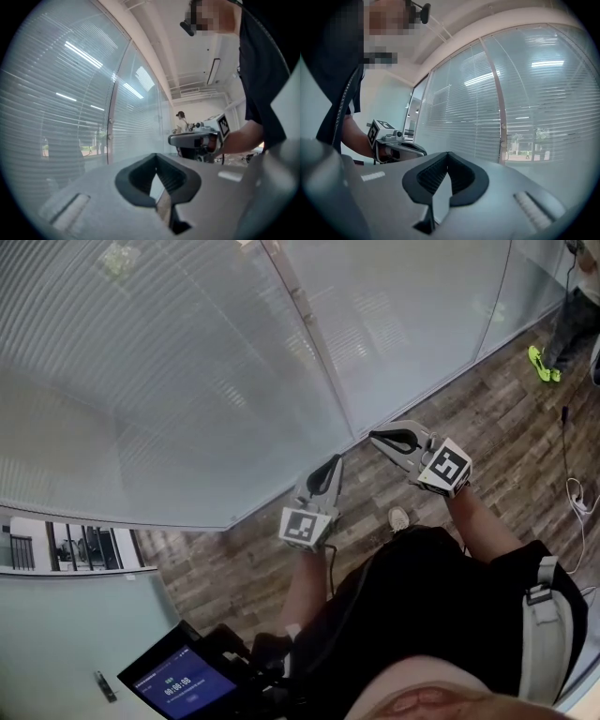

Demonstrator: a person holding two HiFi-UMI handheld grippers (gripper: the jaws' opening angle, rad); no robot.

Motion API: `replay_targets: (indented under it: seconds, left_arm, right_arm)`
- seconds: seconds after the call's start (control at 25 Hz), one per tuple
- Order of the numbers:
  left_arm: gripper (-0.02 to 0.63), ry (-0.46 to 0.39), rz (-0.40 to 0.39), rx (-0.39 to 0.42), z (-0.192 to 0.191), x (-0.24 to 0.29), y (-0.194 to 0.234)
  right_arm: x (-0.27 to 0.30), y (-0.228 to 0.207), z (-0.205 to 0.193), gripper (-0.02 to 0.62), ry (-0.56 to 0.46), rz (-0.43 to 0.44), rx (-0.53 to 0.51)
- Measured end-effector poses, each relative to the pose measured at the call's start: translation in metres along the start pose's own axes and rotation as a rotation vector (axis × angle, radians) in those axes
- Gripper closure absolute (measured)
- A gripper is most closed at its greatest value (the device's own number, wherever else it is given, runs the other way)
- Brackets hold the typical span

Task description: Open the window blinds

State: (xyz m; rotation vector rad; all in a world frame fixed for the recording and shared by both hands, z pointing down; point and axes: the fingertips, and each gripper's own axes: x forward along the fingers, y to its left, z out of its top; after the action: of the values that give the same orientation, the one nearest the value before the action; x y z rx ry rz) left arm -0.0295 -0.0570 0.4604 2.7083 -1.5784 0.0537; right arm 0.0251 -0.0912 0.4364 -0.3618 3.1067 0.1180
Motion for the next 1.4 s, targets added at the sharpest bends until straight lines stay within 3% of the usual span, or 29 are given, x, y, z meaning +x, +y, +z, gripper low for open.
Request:
replay_targets:
  seconds: [0.24,0.44,0.72,0.92,1.2,1.4]
  left_arm:
    - [0.603,-0.015,0.05,0.023,0.019,0.024,0.02]
    - [0.603,0.009,0.104,0.006,0.011,0.054,0.052]
    - [0.603,-0.006,0.162,0.044,0.026,0.067,0.07]
    - [0.603,0.013,0.2,0.037,0.013,0.091,0.085]
    - [0.603,0.013,0.231,0.013,0.014,0.083,0.089]
    - [0.603,-0.005,0.209,0.029,0.015,0.084,0.086]
  right_arm:
    - [0.009,-0.033,0.007,0.59,-0.008,0.032,-0.002]
    - [0.032,-0.073,-0.004,0.589,-0.011,0.07,0.025]
    - [0.053,-0.089,0.0,0.589,-0.027,0.129,0.013]
    - [0.062,-0.124,-0.014,0.589,-0.033,0.146,0.01]
    - [0.063,-0.119,-0.001,0.589,-0.057,0.147,0.037]
    - [0.061,-0.119,-0.001,0.589,-0.05,0.138,-0.011]
